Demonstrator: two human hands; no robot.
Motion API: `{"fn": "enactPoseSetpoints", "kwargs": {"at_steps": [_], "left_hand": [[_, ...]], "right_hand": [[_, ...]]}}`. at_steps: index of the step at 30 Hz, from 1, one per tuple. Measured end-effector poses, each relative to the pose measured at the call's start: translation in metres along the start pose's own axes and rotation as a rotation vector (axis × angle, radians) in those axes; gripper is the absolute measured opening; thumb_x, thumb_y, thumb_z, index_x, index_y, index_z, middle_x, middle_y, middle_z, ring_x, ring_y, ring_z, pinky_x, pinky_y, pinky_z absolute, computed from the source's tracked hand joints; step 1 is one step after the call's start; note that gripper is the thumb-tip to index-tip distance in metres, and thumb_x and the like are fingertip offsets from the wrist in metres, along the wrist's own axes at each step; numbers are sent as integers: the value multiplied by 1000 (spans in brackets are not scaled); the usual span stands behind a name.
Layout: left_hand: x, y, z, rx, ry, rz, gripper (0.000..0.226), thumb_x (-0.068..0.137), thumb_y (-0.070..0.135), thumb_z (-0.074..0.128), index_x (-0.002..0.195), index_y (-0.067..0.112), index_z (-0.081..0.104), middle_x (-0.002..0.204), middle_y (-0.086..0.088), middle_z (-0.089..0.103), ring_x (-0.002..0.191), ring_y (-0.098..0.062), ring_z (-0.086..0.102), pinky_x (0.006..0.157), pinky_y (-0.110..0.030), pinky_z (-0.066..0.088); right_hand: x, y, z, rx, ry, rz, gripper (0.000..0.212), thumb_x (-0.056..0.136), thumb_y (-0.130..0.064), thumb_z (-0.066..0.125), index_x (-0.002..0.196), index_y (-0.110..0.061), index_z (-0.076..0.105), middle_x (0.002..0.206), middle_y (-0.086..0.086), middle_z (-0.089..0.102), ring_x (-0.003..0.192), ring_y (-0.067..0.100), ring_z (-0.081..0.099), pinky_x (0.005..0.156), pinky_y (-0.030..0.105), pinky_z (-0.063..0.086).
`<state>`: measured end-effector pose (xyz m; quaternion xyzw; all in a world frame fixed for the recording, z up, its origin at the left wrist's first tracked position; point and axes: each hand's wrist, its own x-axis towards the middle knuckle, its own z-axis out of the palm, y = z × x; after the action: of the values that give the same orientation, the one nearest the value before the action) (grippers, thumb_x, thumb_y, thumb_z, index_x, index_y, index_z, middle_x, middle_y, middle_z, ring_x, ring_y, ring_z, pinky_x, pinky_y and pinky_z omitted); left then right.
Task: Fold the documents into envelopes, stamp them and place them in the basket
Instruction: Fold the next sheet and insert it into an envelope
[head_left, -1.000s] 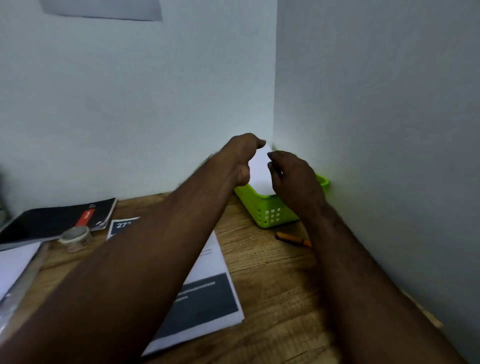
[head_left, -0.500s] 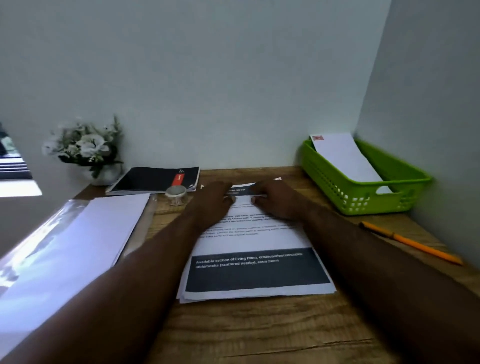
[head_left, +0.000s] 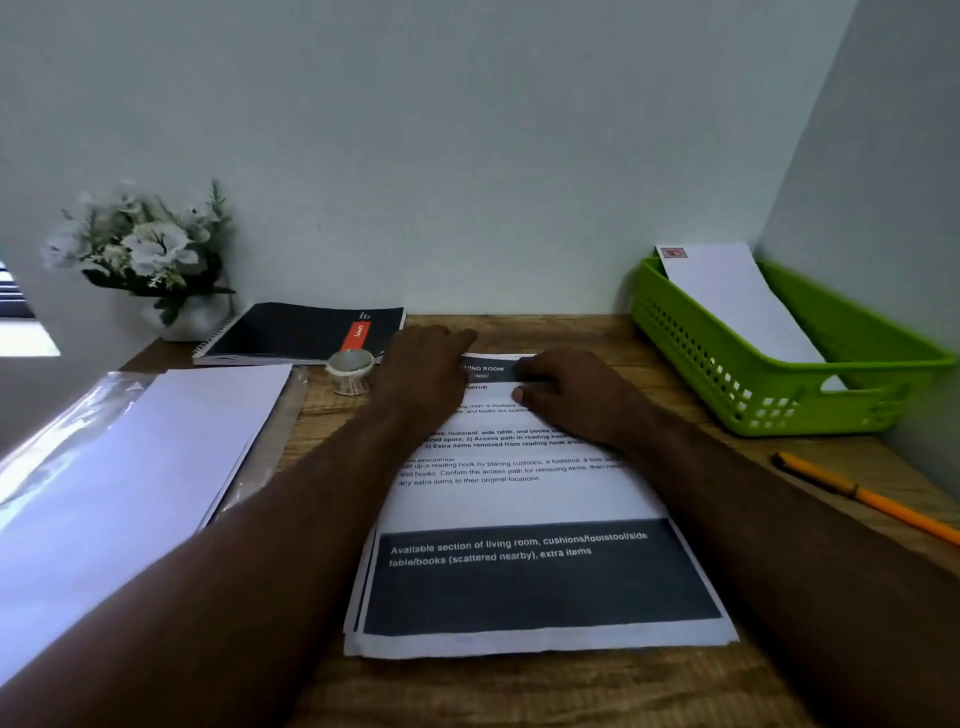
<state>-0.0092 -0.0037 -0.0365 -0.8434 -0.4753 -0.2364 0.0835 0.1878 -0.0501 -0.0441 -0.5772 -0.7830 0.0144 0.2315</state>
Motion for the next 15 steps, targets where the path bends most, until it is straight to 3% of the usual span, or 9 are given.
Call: {"fn": "enactPoseSetpoints", "kwargs": {"at_steps": [4, 7, 9, 12, 15], "left_hand": [[-2, -1, 0, -196, 112, -51, 48, 85, 7, 55, 131, 24, 58, 118, -8, 66, 113, -34, 53, 99, -43, 36], [-3, 1, -3, -329, 310, 28, 46, 79, -2, 54, 120, 14, 67, 100, -11, 70, 94, -37, 58, 86, -46, 43], [-3, 2, -6, -336, 433, 96, 42, 79, -4, 54, 116, 11, 68, 94, -10, 68, 88, -35, 58, 80, -39, 41], [-7, 5, -12, -291, 590, 144, 35, 79, 1, 56, 107, 15, 73, 91, -4, 67, 87, -29, 58, 78, -37, 37], [-15, 10, -16, -207, 601, 157, 27, 76, 14, 53, 91, 21, 74, 86, 3, 67, 86, -21, 57, 79, -33, 27]], "right_hand": [[2, 7, 1, -74, 79, 24, 67, 76, -53, 56, 136, -25, 48, 134, 2, 54, 124, 23, 49, 104, 43, 38], [1, 3, -4, -164, 144, 79, 76, 76, -48, 63, 144, -31, 35, 141, 1, 46, 135, 19, 35, 111, 48, 20], [2, -2, -13, -214, 342, 35, 60, 76, -34, 69, 134, -31, 50, 123, 1, 59, 125, 20, 46, 108, 49, 16], [4, -4, -22, -365, 728, -103, 21, 72, -23, 70, 92, -29, 70, 90, -7, 66, 99, 17, 55, 96, 39, 19], [-2, -6, -22, -433, 734, -152, 10, 71, -18, 74, 75, -26, 70, 87, -9, 67, 91, 16, 58, 87, 35, 22]]}}
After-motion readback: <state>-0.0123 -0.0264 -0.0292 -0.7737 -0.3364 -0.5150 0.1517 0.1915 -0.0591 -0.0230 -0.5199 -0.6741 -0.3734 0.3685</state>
